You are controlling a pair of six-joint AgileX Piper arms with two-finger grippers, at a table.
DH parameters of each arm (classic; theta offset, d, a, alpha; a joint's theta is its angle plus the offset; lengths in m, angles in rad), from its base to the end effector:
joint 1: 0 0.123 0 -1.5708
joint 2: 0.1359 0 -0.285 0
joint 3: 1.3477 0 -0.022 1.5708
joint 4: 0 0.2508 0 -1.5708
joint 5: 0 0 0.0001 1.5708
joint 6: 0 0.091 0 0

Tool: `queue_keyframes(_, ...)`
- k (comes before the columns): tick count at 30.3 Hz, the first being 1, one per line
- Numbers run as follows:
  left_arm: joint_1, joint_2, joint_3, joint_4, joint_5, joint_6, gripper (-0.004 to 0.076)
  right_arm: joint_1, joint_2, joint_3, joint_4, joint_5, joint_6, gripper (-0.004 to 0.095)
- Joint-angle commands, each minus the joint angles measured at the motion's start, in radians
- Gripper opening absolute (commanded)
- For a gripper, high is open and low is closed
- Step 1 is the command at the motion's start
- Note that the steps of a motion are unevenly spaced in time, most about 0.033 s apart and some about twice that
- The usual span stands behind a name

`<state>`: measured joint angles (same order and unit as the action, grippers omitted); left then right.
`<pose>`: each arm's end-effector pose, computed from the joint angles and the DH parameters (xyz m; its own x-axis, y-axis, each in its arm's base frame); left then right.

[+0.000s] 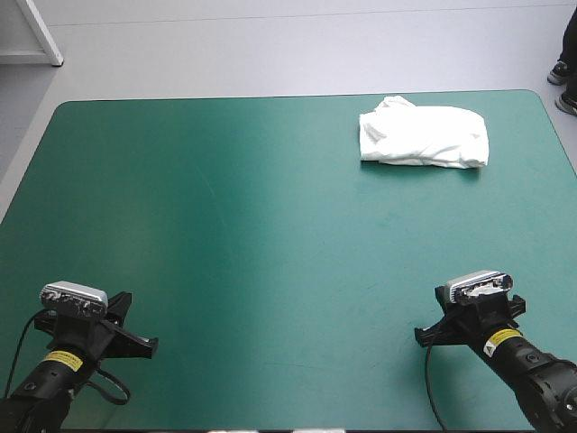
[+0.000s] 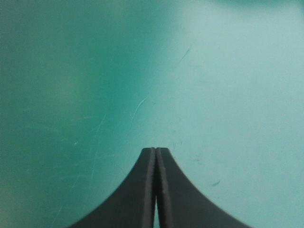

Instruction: Fold the cloth

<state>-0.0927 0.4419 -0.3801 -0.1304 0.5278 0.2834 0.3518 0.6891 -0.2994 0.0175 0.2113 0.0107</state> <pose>0.0902 -0.0144 0.2635 -0.4439 0.2114 -0.8708 0.2283 0.9664 0.1182 0.1236 0.0457 0.2338 -0.4709 -0.1432 -0.8705 -0.3346 0.9420 0.0260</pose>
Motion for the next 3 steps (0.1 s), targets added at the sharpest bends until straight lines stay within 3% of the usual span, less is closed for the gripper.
queue_keyframes(1, -0.003, -0.038, -0.004, -0.021, -0.081, -0.008, 0.0019, -0.001, -0.007, -0.021, 0.000, -0.108, -0.023, -0.0014)
queue_keyframes(3, -0.003, -0.041, 0.000, -0.025, -0.077, -0.008, 0.0019, -0.001, -0.007, -0.021, 0.000, -0.110, -0.030, -0.0014)
